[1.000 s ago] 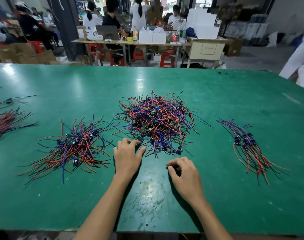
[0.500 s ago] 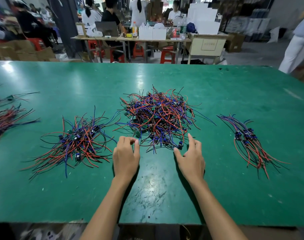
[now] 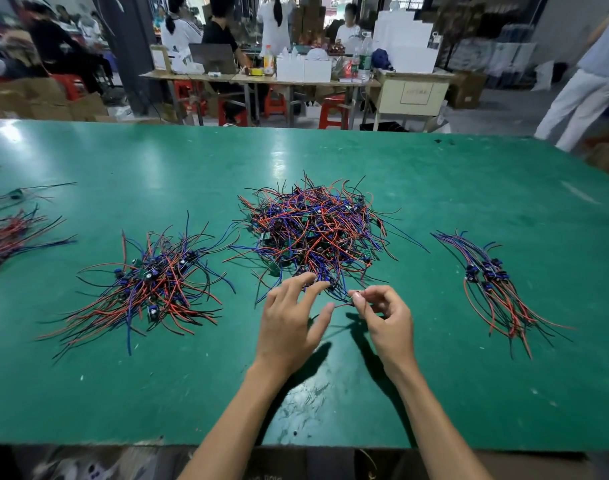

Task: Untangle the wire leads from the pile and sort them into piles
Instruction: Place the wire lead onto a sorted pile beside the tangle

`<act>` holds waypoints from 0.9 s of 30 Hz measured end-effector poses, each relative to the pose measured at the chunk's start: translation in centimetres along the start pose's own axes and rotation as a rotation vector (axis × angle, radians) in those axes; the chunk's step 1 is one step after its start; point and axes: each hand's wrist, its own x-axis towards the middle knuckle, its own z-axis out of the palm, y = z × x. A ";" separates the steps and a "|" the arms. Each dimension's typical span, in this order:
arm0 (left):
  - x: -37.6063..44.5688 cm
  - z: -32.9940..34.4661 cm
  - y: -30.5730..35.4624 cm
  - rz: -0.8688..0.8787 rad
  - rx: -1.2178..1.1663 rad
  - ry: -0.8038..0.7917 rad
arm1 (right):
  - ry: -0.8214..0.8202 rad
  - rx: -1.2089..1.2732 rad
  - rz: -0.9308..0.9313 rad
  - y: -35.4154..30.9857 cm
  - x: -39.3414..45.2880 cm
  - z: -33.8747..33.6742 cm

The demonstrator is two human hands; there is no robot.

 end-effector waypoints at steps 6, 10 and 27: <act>-0.3 0.5 1.7 -0.020 -0.022 0.008 | -0.028 0.153 0.073 -0.5 -0.2 -0.4; -0.9 0.5 2.0 -0.036 -0.003 -0.001 | 0.020 0.222 0.130 -0.7 -0.2 -0.5; -0.8 -0.3 1.8 -0.159 -0.164 -0.039 | 0.171 0.327 0.115 -1.2 0.3 -0.7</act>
